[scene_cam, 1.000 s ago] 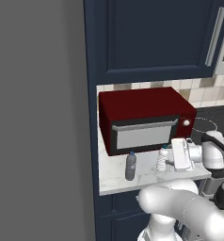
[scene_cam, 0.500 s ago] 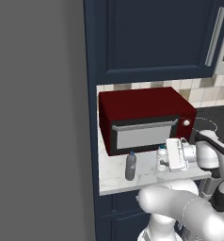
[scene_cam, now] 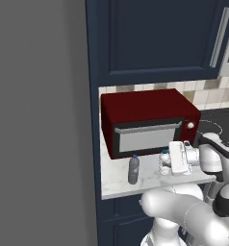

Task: Take the bottled waters from the counter and place them in the freezer to freeze. Close the freezer door after placing the bottles.

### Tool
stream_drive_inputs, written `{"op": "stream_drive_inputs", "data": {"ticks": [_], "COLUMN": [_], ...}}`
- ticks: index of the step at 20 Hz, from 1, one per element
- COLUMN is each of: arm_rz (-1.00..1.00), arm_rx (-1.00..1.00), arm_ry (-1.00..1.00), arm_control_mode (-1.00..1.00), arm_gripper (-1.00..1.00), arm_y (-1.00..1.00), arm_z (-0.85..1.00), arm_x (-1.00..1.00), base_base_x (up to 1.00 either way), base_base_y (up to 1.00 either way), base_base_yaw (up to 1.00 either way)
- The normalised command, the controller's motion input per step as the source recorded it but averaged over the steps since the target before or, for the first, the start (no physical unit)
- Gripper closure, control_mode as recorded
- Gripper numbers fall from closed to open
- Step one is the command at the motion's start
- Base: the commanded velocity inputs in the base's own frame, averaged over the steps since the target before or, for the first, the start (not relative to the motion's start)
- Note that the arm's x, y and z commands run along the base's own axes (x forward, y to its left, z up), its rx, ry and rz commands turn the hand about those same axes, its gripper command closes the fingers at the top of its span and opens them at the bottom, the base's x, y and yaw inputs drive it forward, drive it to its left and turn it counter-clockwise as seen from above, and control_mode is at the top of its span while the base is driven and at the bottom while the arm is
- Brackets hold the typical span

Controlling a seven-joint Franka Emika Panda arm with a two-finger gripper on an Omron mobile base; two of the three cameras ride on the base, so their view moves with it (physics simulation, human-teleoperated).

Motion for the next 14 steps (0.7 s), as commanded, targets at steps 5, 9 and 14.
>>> {"op": "stream_drive_inputs", "data": {"ticks": [5,9,14], "arm_rz": [-0.01,0.03,-0.03], "arm_rx": [-0.03,0.01,0.1], "arm_ry": [0.1,0.07,0.13], "arm_control_mode": [-1.0,-1.0,-1.0], "arm_gripper": [1.0,1.0,1.0], "arm_y": [-0.08,0.0,0.0], "arm_z": [0.16,0.89,1.0], "arm_x": [0.0,-0.36,-0.84], "base_base_x": [0.0,0.0,0.0], "base_base_y": [0.0,0.0,0.0], "base_base_yaw": [0.0,0.0,0.0]}}
